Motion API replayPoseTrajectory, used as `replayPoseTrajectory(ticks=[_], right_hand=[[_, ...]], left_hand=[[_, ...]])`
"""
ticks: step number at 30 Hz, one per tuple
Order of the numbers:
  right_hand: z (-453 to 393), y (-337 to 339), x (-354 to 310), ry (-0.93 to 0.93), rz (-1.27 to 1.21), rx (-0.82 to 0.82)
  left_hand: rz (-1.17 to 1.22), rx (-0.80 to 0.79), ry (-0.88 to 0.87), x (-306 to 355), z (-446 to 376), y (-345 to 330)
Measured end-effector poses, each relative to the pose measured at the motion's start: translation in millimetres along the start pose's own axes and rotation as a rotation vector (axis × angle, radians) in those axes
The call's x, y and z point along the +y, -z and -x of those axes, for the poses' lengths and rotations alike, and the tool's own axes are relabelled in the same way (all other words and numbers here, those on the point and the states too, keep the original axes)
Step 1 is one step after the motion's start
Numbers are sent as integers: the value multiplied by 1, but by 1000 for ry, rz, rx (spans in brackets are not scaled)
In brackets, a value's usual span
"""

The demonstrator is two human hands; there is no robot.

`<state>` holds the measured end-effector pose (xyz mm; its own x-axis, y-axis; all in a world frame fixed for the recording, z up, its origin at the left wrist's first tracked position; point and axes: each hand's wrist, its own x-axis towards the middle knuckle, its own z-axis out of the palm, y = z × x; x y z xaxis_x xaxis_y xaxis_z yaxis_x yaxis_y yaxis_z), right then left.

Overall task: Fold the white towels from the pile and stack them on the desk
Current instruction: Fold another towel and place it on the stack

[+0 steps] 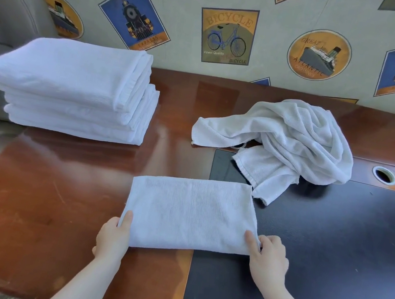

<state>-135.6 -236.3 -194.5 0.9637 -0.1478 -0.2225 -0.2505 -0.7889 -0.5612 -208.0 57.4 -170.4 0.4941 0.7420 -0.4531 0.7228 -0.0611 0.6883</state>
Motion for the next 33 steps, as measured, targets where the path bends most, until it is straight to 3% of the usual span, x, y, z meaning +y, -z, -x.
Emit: replayPoseTrajectory(ticks=[5,8,10,13,15,17,18,20,21,23,26,28,30,33], right_hand=[[2,0,6,88,317,46],[11,2,12,335,476,201],[19,1,14,398,487,285],[19,-1,10,248,387,259],[18,-5,-4,157,211,283],[21,-17,-32,334,217,251],[24,-27,-49,512,279,205],[31,-48,-73,734,448,-4],[29,-55,-75,741,525,-81],[16,-63,-57,572,562,-165],[-6,-58,-48,240,513,34],[-19,-65,-70,299,491,32],[-28,-81,-92,508,504,-87],[-51,-79,-85,513,536,-179]], left_hand=[[-45,153,-103,-10,-5,-1],[-177,203,-154,-21,-5,-2],[-290,221,-200,-26,-4,-4],[-352,305,-256,-27,-2,-6],[-359,390,-413,-20,0,-10],[-450,311,-748,-9,9,-25],[-566,180,-887,-4,15,-36],[-816,-34,-967,2,20,-60],[-914,-76,-913,1,16,-68],[-991,-79,-786,-2,-3,-69],[-950,29,-727,9,-36,-46],[-908,25,-850,24,-43,-49],[-932,-66,-946,35,-39,-63],[-995,-118,-901,32,-48,-74]])
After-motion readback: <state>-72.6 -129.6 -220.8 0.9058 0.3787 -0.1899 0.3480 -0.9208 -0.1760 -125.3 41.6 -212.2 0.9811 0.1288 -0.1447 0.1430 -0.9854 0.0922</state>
